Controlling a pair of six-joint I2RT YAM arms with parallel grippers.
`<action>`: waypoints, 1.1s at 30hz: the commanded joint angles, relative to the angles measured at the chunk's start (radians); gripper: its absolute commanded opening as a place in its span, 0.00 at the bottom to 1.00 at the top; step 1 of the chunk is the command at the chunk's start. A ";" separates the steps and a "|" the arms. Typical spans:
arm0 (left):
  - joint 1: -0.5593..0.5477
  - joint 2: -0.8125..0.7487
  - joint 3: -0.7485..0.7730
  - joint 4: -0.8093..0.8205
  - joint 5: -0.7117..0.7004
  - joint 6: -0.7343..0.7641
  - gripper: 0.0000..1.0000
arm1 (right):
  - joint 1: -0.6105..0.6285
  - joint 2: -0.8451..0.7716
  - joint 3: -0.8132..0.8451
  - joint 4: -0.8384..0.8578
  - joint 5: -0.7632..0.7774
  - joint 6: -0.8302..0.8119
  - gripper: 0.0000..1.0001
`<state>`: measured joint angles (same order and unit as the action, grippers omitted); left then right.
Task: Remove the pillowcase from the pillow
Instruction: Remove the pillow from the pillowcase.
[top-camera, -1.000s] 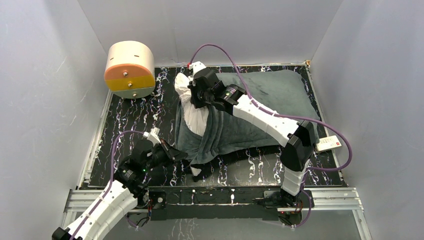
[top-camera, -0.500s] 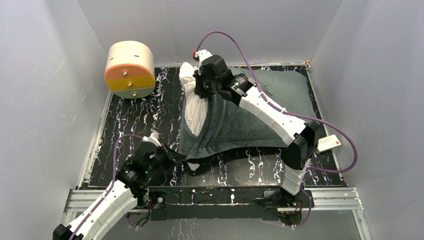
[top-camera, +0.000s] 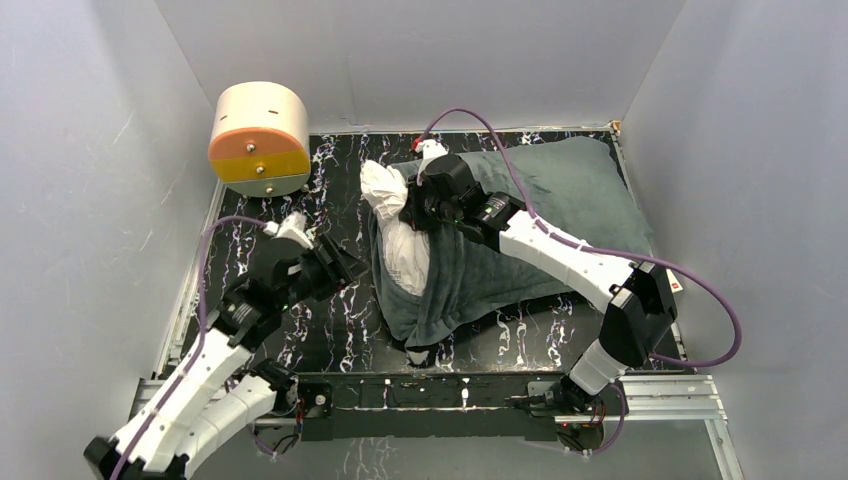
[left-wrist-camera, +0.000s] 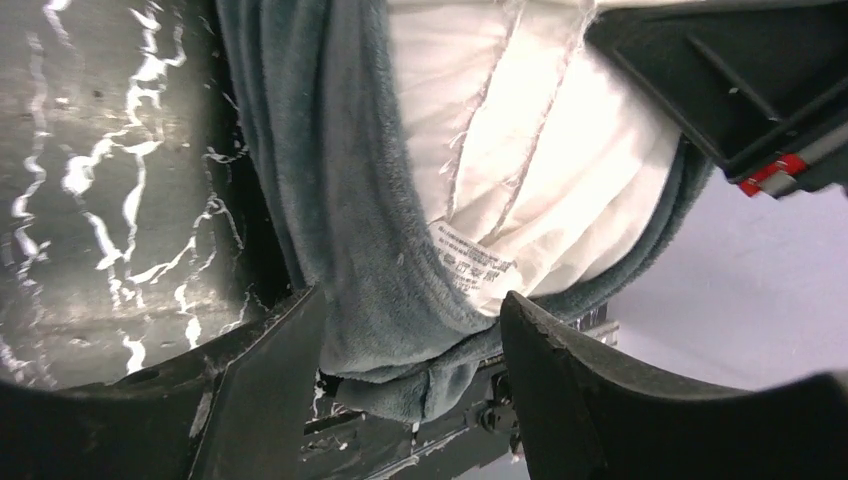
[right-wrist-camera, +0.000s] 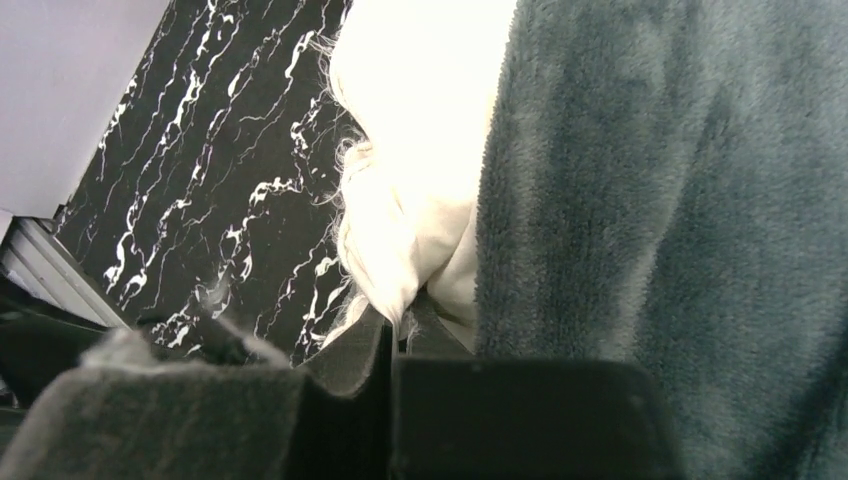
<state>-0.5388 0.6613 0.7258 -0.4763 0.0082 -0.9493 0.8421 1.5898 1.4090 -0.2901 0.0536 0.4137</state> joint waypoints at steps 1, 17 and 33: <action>-0.003 0.195 0.007 0.119 0.206 0.049 0.63 | 0.004 -0.045 -0.002 0.130 0.056 0.031 0.00; -0.009 0.269 -0.153 0.279 0.246 0.022 0.00 | 0.056 -0.022 0.026 0.056 0.009 -0.006 0.23; -0.009 0.177 -0.264 0.323 0.277 0.005 0.00 | 0.337 0.130 0.020 -0.256 0.617 -0.005 0.82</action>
<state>-0.5495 0.8753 0.4843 -0.1497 0.2714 -0.9478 1.1786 1.6691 1.4704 -0.4698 0.5293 0.3645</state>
